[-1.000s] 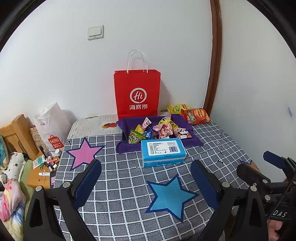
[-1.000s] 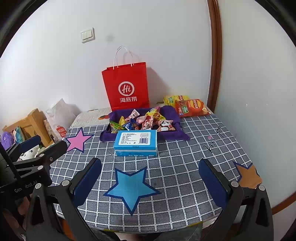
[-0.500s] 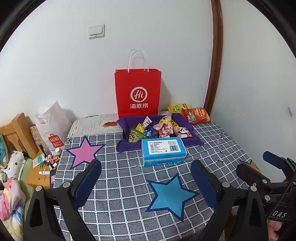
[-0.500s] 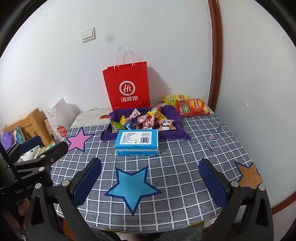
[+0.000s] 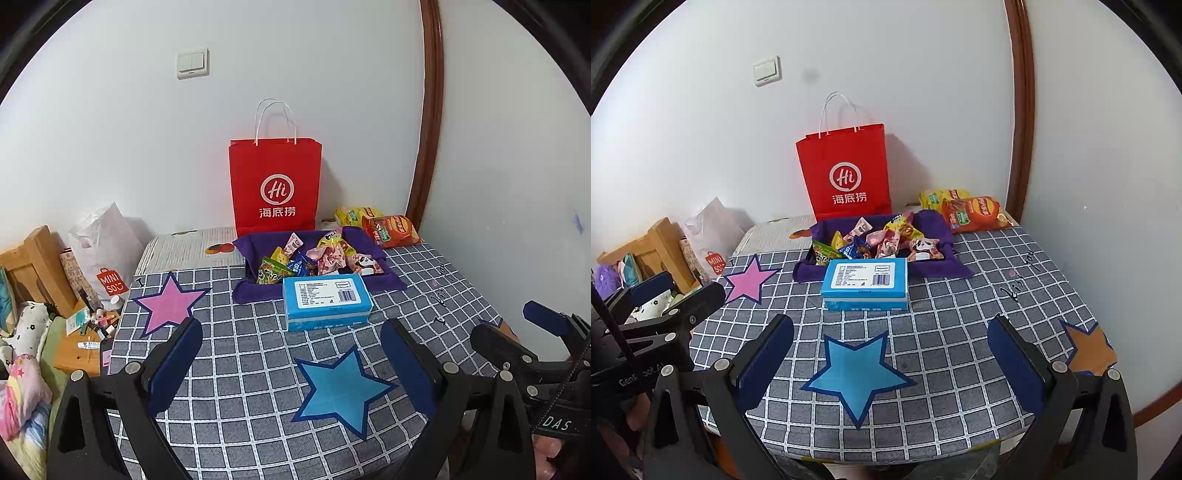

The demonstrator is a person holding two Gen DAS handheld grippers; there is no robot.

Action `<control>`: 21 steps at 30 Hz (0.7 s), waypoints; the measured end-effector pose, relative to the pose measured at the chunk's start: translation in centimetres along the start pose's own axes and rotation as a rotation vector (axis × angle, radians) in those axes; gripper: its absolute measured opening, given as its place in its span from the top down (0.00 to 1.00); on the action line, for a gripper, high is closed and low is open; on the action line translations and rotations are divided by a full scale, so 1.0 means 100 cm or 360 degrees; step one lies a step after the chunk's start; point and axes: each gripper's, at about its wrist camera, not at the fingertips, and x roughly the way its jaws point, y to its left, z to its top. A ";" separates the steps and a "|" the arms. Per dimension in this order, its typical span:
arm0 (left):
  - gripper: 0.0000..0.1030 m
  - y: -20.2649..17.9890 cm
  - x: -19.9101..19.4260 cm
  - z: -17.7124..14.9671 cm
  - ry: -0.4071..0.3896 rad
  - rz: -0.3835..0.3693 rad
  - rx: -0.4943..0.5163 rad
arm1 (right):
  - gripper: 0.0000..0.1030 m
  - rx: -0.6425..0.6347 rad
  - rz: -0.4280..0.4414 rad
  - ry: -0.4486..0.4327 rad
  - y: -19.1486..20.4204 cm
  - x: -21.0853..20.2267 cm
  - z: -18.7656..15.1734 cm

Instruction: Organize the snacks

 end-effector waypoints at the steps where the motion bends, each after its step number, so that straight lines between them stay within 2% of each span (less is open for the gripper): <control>1: 0.05 0.000 0.000 0.000 0.0000 0.0000 -0.0001 | 0.00 -0.0001 0.0003 0.0000 0.000 0.000 0.000; 21: 0.05 -0.001 0.000 0.002 0.0002 -0.0003 0.0001 | 0.00 0.0004 -0.0005 -0.0013 0.000 -0.002 0.003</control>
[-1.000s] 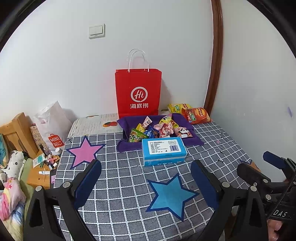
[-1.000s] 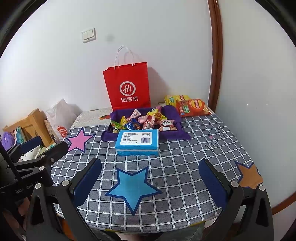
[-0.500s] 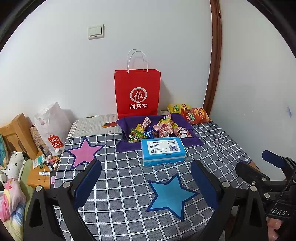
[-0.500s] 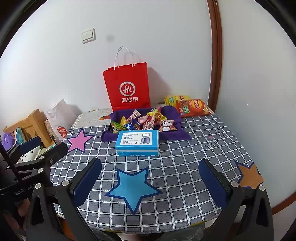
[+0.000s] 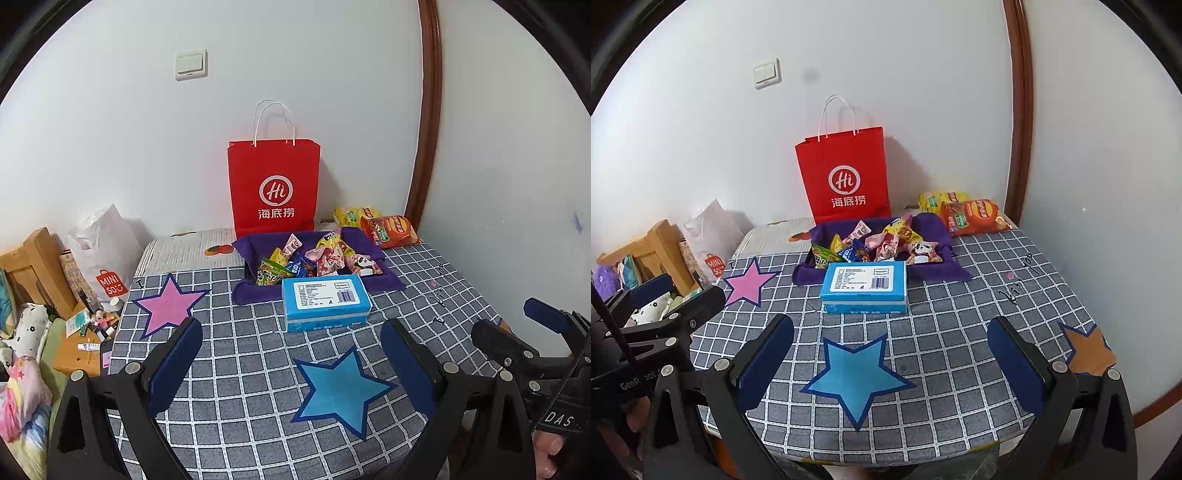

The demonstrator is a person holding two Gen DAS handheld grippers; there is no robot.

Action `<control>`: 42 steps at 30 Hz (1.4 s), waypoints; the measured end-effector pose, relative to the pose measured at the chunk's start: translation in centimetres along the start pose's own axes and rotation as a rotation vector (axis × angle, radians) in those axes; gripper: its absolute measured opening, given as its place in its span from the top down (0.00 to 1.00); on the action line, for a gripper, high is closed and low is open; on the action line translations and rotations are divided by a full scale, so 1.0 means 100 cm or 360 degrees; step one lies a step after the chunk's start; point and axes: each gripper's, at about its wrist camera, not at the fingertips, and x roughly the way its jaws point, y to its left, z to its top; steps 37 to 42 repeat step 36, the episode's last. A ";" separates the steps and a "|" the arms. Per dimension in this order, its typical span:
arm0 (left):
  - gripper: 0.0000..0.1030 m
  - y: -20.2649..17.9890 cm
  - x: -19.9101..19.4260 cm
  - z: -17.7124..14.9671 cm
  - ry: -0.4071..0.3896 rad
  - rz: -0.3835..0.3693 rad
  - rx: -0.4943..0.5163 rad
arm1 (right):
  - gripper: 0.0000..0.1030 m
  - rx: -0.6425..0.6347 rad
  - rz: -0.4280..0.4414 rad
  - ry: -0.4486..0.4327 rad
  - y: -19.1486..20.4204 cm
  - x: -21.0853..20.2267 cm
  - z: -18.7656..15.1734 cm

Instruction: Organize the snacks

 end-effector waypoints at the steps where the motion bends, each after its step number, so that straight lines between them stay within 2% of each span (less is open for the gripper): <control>1: 0.05 0.000 0.000 0.000 -0.0001 0.0000 0.0000 | 0.00 -0.0001 0.0001 0.0002 0.000 0.000 0.000; 42: 0.05 0.001 -0.005 0.007 -0.0006 -0.0036 0.0012 | 0.00 0.0005 0.0001 -0.0024 0.001 -0.007 0.001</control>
